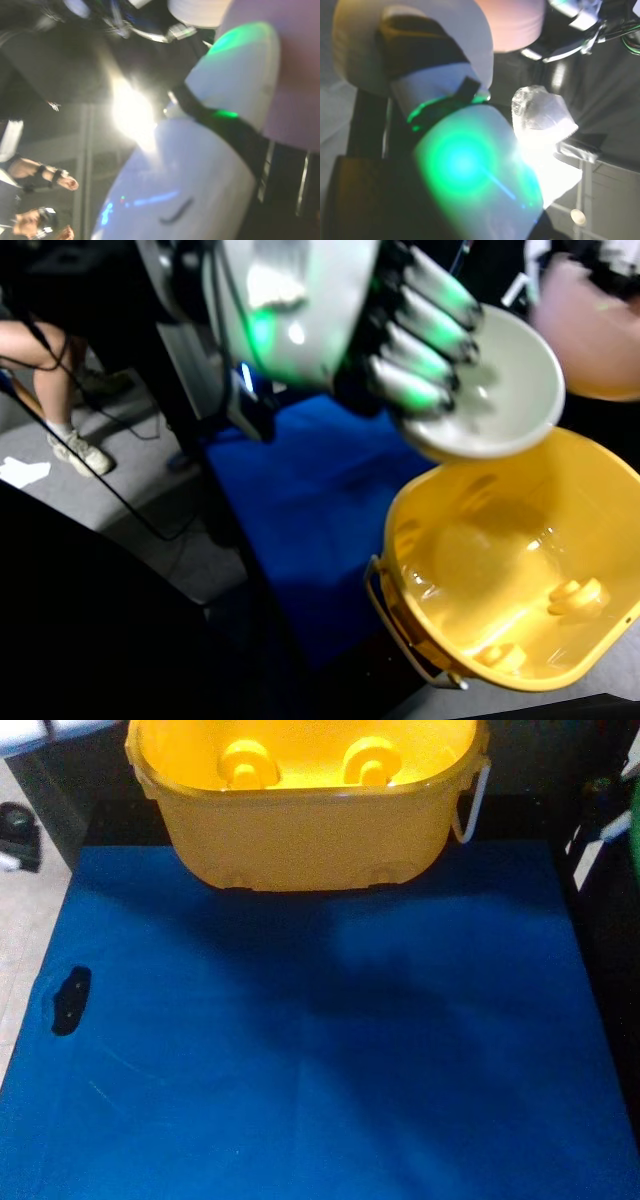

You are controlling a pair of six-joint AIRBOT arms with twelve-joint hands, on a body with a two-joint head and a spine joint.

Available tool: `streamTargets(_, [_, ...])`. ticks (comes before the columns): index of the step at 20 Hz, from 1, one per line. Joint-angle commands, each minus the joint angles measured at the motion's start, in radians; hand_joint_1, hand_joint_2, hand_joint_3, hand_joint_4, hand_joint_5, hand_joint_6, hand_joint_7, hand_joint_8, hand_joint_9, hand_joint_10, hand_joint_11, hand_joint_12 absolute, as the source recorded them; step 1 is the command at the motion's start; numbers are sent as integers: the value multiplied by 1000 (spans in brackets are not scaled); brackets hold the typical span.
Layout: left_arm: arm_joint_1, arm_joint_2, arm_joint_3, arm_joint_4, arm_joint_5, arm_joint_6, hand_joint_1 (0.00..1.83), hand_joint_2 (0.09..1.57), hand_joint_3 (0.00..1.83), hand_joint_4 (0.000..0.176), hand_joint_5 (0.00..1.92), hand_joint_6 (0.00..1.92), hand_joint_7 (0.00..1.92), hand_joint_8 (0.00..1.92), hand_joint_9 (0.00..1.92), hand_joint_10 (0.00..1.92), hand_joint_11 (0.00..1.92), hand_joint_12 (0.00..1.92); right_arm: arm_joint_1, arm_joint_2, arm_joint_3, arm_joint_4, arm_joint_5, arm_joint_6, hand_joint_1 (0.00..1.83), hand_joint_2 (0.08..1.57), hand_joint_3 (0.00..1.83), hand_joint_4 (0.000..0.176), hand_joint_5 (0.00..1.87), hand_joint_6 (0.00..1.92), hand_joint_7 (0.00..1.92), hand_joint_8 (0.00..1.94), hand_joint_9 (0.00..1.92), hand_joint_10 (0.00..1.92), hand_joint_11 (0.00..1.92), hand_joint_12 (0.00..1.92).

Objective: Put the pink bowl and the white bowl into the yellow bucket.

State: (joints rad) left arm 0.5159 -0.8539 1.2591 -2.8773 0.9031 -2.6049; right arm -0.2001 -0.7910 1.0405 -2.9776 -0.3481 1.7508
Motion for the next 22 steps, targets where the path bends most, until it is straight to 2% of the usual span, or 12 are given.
streamTargets(1, [-39, -22, 16, -17, 52, -12, 1263, 1170, 3, 0, 823, 1044, 919, 1285, 930, 1557, 806, 1889, 35, -14, 14, -34, -121, 4, 1481, 1202, 0, 0, 672, 1365, 749, 1244, 826, 1238, 565, 1738])
streamTargets(2, [-60, -41, 32, 6, 32, -15, 1245, 1184, 5, 0, 808, 1039, 903, 1375, 1078, 1819, 1101, 1915, 40, -25, 32, -34, -116, 4, 1483, 1202, 0, 0, 660, 1361, 754, 1257, 828, 1237, 569, 1737])
streamTargets(3, [-93, -71, 56, 42, 4, -35, 1231, 1207, 1, 0, 780, 1062, 861, 1471, 1098, 1915, 1148, 1921, 51, -41, 55, -34, -105, 4, 1480, 1213, 0, 0, 673, 1400, 730, 1287, 775, 1302, 543, 1726])
streamTargets(5, [-138, -113, 89, 86, -29, -63, 1233, 1200, 0, 0, 784, 1098, 875, 1417, 989, 1597, 994, 1822, 68, -80, 104, -34, -85, 3, 1478, 1214, 0, 0, 691, 1414, 721, 1268, 772, 1317, 529, 1723])
streamTargets(6, [-140, -132, 106, 89, -38, -64, 1353, 1191, 1, 0, 748, 1134, 794, 1283, 865, 1472, 744, 1711, 78, -114, 141, -34, -67, 3, 1474, 1223, 1, 0, 683, 1437, 710, 1288, 746, 1333, 505, 1751])
streamTargets(7, [-140, -141, 116, 91, -42, -66, 1356, 1193, 0, 0, 744, 1179, 784, 1280, 854, 1440, 703, 1656, 78, -130, 161, -34, -62, 3, 1486, 1176, 0, 0, 800, 1275, 811, 1182, 850, 1214, 619, 1686])
streamTargets(8, [-140, -162, 144, 92, -52, -67, 1359, 1187, 0, 0, 754, 1186, 807, 1233, 854, 1425, 717, 1613, 77, -163, 195, -34, -51, 3, 1492, 1139, 0, 0, 849, 1181, 863, 1099, 908, 1127, 714, 1629])
streamTargets(9, [-139, -178, 165, 95, -63, -79, 1364, 1168, 0, 0, 794, 1057, 854, 1189, 917, 1416, 788, 1611, 77, -184, 218, -34, -45, 3, 1482, 1187, 8, 0, 737, 1324, 752, 1200, 792, 1256, 631, 1707])
streamTargets(10, [-139, -202, 193, 103, -73, -99, 1361, 1180, 2, 0, 760, 1115, 824, 1219, 873, 1441, 787, 1585, 77, -208, 244, -34, -39, 3, 1480, 1199, 6, 0, 709, 1361, 733, 1217, 771, 1278, 614, 1724])
streamTargets(12, [-139, -226, 217, 107, -89, -106, 1360, 1185, 0, 0, 738, 1169, 841, 1194, 843, 1441, 633, 1581, 77, -229, 269, -34, -27, 3, 1477, 1205, 2, 0, 698, 1377, 702, 1207, 761, 1282, 648, 1730])
streamTargets(20, [-119, -298, 304, 90, -146, -118, 1361, 1194, 0, 0, 775, 982, 800, 1326, 856, 1527, 758, 1661, 46, -283, 343, -34, 10, 4, 1477, 1202, 0, 0, 713, 1376, 708, 1123, 760, 1284, 661, 1723])
streamTargets(22, [-110, -308, 326, 80, -151, -140, 1365, 1183, 0, 0, 800, 932, 828, 1289, 861, 1529, 746, 1641, 44, -285, 343, -34, 10, 4, 1484, 1152, 0, 0, 789, 1225, 791, 1080, 883, 1174, 799, 1609])
